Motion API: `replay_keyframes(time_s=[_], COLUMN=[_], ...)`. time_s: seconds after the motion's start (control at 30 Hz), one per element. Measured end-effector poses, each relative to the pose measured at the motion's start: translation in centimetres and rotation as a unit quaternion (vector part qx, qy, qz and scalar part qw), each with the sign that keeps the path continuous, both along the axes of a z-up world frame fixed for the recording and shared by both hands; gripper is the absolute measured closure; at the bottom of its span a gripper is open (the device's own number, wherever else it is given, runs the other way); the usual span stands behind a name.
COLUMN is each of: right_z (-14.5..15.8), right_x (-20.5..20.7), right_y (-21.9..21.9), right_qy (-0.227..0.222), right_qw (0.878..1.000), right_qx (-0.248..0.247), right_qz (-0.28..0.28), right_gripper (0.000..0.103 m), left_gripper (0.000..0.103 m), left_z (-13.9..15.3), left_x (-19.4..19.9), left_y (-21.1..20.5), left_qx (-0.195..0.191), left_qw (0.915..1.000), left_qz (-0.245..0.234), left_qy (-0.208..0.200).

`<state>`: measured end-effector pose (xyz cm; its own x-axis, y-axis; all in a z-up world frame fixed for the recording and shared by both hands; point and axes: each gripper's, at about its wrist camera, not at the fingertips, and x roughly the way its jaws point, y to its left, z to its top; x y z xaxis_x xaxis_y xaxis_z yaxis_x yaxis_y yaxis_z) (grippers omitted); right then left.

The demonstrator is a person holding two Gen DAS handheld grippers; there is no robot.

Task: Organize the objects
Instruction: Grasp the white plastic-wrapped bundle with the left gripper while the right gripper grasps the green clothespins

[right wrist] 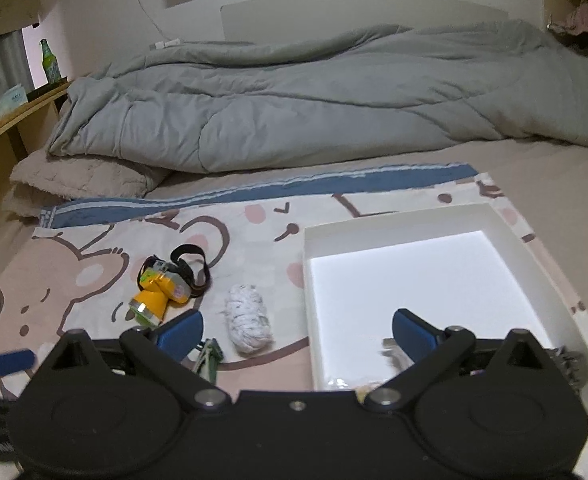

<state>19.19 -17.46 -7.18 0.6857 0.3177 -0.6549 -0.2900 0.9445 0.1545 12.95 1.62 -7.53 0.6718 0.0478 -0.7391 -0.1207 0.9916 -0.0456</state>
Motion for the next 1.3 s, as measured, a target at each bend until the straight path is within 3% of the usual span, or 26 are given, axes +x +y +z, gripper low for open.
replay_keyframes(time_s=[0.17,0.4,0.53,0.73,0.93,1.03,1.13,1.17,1.3], right_z=[-1.0,-3.7,-5.5,-7.5,-9.6,-10.3,-10.6,-10.5,-9.5], right_x=[1.1,3.4,4.6,5.6,6.1,6.3,6.5,6.6,6.1], right_y=[1.3,2.9,4.0,6.3,8.8,9.1,8.8,8.7,8.5], right_qy=[0.028,0.090,0.120,0.153,0.181,0.188,0.191,0.191,0.174], right_qw=[0.999,0.994,0.989,0.981,0.978,0.978,0.978,0.977,0.980], right_qx=[0.024,0.060,0.071,0.087,0.058,0.048,0.046,0.045,0.030], right_qz=[0.018,0.035,0.044,0.078,0.089,0.081,0.076,0.078,0.090], right_gripper=[0.021,0.046,0.053,0.053,0.055,0.065,0.084,0.091,0.093], left_gripper=[0.020,0.022,0.022,0.024,0.036,0.050,0.069,0.069,0.070], left_z=[-1.4,-3.4,-4.9,-6.9,-8.5,-8.7,-8.4,-8.3,-7.4], left_x=[0.8,1.9,2.4,3.3,4.0,4.1,4.2,4.3,4.1], left_y=[0.1,0.9,0.8,0.4,0.6,0.9,1.1,1.2,1.2], left_qx=[-0.004,0.004,0.009,0.013,0.017,0.016,0.009,0.009,0.015], left_qw=[0.9996,0.9980,0.9961,0.9927,0.9900,0.9903,0.9902,0.9901,0.9912], left_qz=[-0.014,-0.027,-0.045,-0.065,-0.059,-0.050,-0.045,-0.042,-0.029], left_qy=[0.025,0.057,0.075,0.100,0.127,0.128,0.132,0.133,0.128])
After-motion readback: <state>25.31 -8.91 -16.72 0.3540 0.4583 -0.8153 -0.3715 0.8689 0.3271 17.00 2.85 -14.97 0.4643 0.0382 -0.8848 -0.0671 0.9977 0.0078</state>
